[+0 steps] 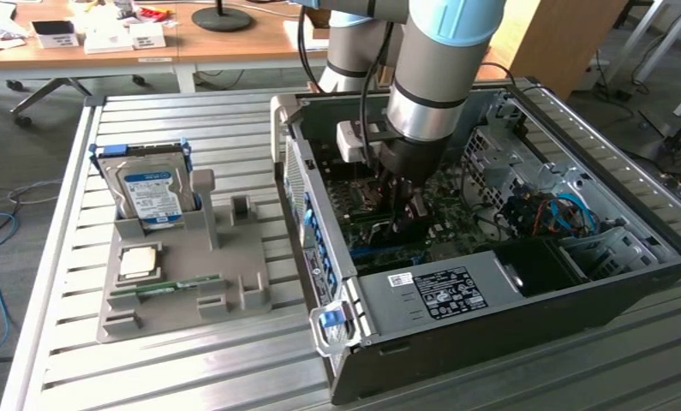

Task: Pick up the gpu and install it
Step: 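Insert the gpu into the slot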

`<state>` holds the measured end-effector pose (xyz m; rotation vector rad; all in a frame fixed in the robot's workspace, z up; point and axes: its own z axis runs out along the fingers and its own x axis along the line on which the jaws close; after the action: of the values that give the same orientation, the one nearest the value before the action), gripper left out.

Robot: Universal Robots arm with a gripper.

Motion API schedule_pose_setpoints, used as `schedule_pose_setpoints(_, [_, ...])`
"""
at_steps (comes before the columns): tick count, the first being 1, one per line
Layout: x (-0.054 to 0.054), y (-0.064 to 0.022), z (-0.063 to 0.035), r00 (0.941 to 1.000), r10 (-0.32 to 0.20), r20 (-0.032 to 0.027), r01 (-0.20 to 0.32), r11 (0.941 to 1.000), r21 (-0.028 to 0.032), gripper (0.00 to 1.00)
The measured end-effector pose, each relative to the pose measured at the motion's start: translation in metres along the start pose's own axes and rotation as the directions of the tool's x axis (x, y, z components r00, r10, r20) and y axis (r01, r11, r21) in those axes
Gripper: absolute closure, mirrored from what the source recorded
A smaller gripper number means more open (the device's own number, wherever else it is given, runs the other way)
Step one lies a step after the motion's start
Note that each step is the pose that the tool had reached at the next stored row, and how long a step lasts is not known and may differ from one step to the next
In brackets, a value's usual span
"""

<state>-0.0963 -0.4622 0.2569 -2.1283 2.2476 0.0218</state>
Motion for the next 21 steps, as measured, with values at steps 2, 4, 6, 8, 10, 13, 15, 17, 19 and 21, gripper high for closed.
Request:
schedule_pose_setpoints(2, [0.0,0.0,0.0,1.0,0.0,0.0,0.0,1.0,0.0001,0.48])
schedule_pose_setpoints(4, [0.0,0.0,0.0,1.0,0.0,0.0,0.0,1.0,0.0,0.48])
schedule_pose_setpoints(6, [0.0,0.0,0.0,1.0,0.0,0.0,0.0,1.0,0.0001,0.5])
schedule_pose_setpoints(8, [0.0,0.0,0.0,1.0,0.0,0.0,0.0,1.0,0.0001,0.57])
schedule_pose_setpoints(10, [0.0,0.0,0.0,1.0,0.0,0.0,0.0,1.0,0.0,0.57])
schedule_pose_setpoints(13, [0.0,0.0,0.0,1.0,0.0,-0.0001,0.0,1.0,0.0001,0.57])
schedule_pose_setpoints(15, [0.0,0.0,0.0,1.0,0.0,-0.0002,0.0,1.0,0.0,0.58])
schedule_pose_setpoints(17, [0.0,0.0,0.0,1.0,0.0,0.0,0.0,1.0,0.0001,0.65])
schedule_pose_setpoints(19, [0.0,0.0,0.0,1.0,0.0,0.0,0.0,1.0,0.0,0.65])
schedule_pose_setpoints(21, [0.0,0.0,0.0,1.0,0.0,0.0,0.0,1.0,0.0001,0.65])
